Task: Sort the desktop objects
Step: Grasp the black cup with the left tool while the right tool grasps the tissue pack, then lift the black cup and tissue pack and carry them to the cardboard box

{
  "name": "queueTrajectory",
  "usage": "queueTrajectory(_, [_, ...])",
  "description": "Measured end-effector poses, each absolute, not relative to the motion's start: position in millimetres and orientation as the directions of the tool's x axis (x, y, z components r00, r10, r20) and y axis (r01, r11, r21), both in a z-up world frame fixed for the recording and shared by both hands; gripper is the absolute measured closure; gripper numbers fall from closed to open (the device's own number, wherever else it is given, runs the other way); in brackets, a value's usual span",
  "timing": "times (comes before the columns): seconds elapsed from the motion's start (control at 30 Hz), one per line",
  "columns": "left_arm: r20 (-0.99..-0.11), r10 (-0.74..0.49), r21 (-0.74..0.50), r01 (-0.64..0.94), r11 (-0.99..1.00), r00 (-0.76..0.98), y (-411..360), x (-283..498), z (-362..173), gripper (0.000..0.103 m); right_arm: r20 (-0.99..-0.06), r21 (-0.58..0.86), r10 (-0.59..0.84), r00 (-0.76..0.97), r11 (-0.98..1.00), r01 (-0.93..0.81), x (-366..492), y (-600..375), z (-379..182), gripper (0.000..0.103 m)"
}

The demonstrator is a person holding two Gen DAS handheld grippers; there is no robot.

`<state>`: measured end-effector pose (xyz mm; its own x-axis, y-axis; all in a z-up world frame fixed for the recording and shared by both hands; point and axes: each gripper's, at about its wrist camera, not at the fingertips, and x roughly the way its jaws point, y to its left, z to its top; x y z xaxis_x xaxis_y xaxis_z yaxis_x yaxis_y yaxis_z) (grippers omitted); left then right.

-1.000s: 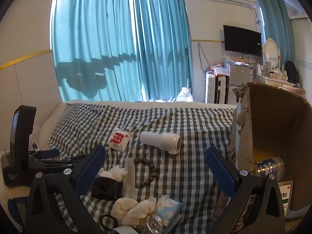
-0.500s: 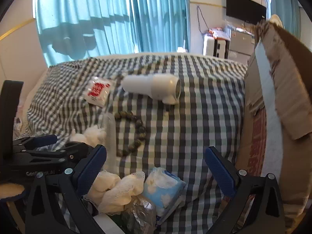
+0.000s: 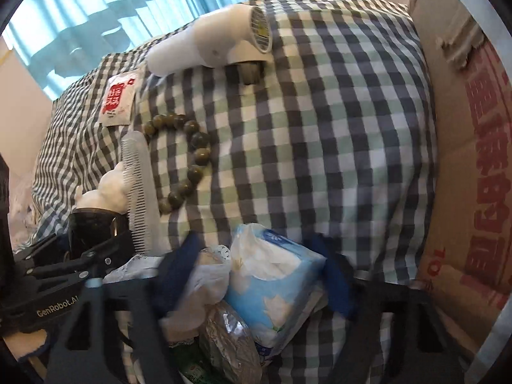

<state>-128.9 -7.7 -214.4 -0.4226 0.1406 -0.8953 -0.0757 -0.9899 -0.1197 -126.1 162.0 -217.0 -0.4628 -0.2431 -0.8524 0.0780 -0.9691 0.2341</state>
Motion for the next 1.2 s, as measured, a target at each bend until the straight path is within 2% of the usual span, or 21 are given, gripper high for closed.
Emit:
queueTrajectory(0.07, [-0.892,0.14,-0.118,-0.077,-0.99,-0.429,-6.5,-127.4,-211.8,0.031,-0.845,0.231,-0.243,-0.476,-0.969,0.085,-124.9,162.9,-214.0,0.057])
queueTrajectory(0.1, [-0.891,0.143,-0.122,-0.077,-0.99,-0.432,-5.2,-126.9,-212.3,0.031,-0.839,0.237,-0.249,-0.484,-0.968,0.087,-124.9,163.9,-212.7,0.058])
queueTrajectory(0.17, [-0.886,0.155,-0.135,-0.078,-0.988,-0.438,-7.7,-126.3,-211.9,0.031,-0.823,0.243,-0.26,-0.506,-0.965,0.099,-121.9,163.8,-207.1,0.069])
queueTrajectory(0.33, [-0.865,0.177,-0.15,-0.094,-0.984,-0.47,-12.8,-116.8,-202.2,0.033,-0.79,0.25,-0.281,-0.545,-0.959,0.134,-114.4,162.3,-195.4,0.082])
queueTrajectory(0.47, [-0.851,0.17,-0.143,-0.094,-0.985,-0.497,-20.6,-111.7,-189.7,0.042,-0.764,0.258,-0.293,-0.575,-0.955,0.144,-109.6,165.9,-185.3,0.083])
queueTrajectory(0.83, [-0.817,0.169,-0.146,-0.085,-0.986,-0.551,-45.4,-93.4,-165.1,0.042,-0.669,0.237,-0.293,-0.683,-0.955,0.178,-88.7,171.2,-146.0,0.084])
queueTrajectory(1.2, [-0.731,0.158,-0.153,-0.066,-0.986,-0.664,-46.7,-78.0,-114.6,0.042,-0.586,0.181,-0.271,-0.763,-0.962,0.203,-71.4,164.6,-117.0,0.084])
